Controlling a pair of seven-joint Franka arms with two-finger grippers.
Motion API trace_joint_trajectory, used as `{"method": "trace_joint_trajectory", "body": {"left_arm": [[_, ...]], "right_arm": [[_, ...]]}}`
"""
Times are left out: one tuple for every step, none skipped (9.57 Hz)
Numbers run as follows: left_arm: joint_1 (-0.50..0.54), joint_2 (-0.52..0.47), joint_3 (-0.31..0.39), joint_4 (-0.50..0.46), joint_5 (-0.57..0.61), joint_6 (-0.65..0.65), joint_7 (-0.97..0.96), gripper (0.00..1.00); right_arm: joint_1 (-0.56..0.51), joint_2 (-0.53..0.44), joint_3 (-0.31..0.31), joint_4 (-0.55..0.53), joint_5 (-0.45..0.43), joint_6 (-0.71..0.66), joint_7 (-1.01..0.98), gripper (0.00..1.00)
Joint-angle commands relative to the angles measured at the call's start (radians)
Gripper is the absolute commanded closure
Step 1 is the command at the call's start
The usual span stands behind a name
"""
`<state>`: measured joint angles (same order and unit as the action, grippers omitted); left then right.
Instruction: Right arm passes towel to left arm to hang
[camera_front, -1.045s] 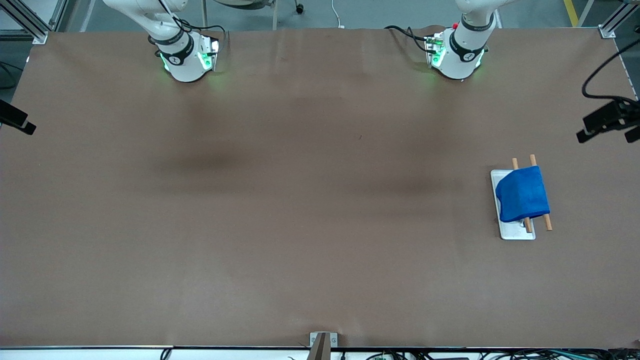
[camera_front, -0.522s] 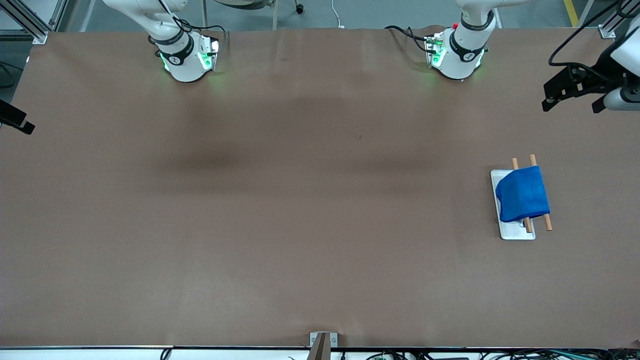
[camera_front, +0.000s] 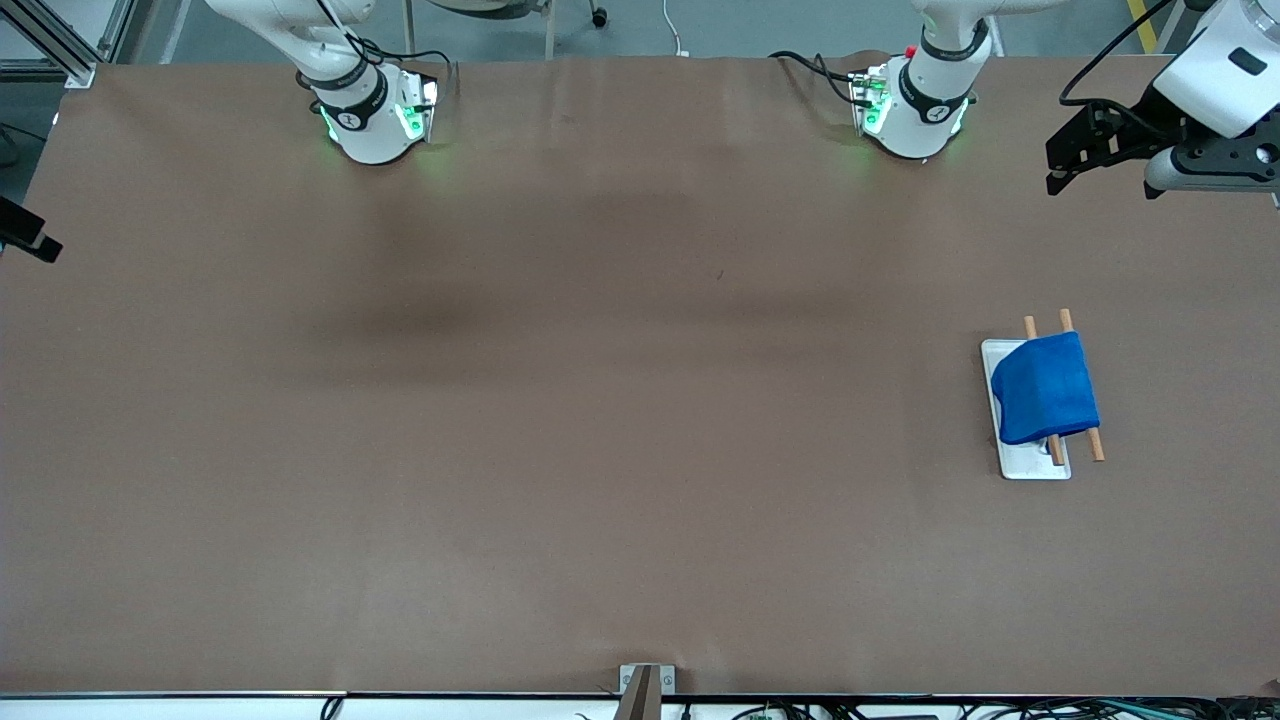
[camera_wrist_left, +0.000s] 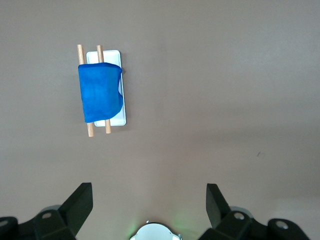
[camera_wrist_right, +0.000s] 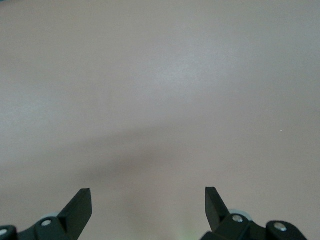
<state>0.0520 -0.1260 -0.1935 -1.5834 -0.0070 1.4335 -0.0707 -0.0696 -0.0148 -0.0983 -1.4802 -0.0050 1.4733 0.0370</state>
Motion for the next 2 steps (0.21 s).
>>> {"method": "trace_joint_trajectory", "body": {"left_arm": [[0.003,0.002,0.008,-0.030,-0.004,0.016,0.011,0.00],[0.003,0.005,0.009,-0.029,-0.002,0.016,0.012,0.00]], "right_arm": [[-0.001,0.019,0.003,0.031,-0.015,-0.022,0.009,0.00],[-0.001,0.019,0.005,0.028,-0.013,-0.022,0.010,0.00]]}}
